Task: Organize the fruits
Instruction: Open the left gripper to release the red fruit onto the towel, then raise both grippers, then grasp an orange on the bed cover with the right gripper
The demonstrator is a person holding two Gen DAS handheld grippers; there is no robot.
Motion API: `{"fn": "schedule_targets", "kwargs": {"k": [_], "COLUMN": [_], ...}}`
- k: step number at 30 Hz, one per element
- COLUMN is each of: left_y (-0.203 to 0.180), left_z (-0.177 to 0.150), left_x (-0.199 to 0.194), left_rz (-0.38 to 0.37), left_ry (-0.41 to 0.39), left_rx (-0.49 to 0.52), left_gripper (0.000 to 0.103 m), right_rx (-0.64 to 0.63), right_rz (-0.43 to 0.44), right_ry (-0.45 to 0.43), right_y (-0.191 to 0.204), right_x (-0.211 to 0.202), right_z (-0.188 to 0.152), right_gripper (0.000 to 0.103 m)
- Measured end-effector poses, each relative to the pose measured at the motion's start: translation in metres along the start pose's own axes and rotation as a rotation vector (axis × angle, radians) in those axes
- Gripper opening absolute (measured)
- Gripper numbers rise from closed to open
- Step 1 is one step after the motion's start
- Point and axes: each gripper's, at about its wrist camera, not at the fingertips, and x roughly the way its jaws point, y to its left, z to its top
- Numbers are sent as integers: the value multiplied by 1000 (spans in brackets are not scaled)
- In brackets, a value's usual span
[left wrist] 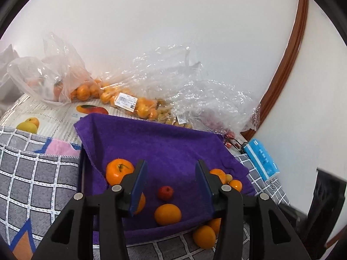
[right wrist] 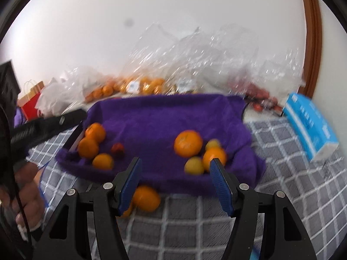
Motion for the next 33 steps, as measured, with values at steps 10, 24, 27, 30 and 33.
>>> {"fn": "schedule_targets", "kwargs": {"k": [10,24,27,30,33], "left_y": [24,24,24,21,18], "left_z": [10,8,7,6,5], "left_x": [-8,1,3,1,2], "left_rz": [35,54,46,44,47], "left_ry": [-42,-18,-9,-15,-12], "left_rx": [-76,-64,-65,-52,-40], "left_gripper": [45,45,45,45,45], "right_rx": [61,68,90,87,74], "right_rz": [32,82,115,109,77], "right_ry": [58,106,119,116,108], "right_y": [5,10,7,7,8], "right_x": [2,25,31,32,26], "right_z": [-28,-22,-21,-22,-23], "right_gripper": [63,38,38,33,33]}}
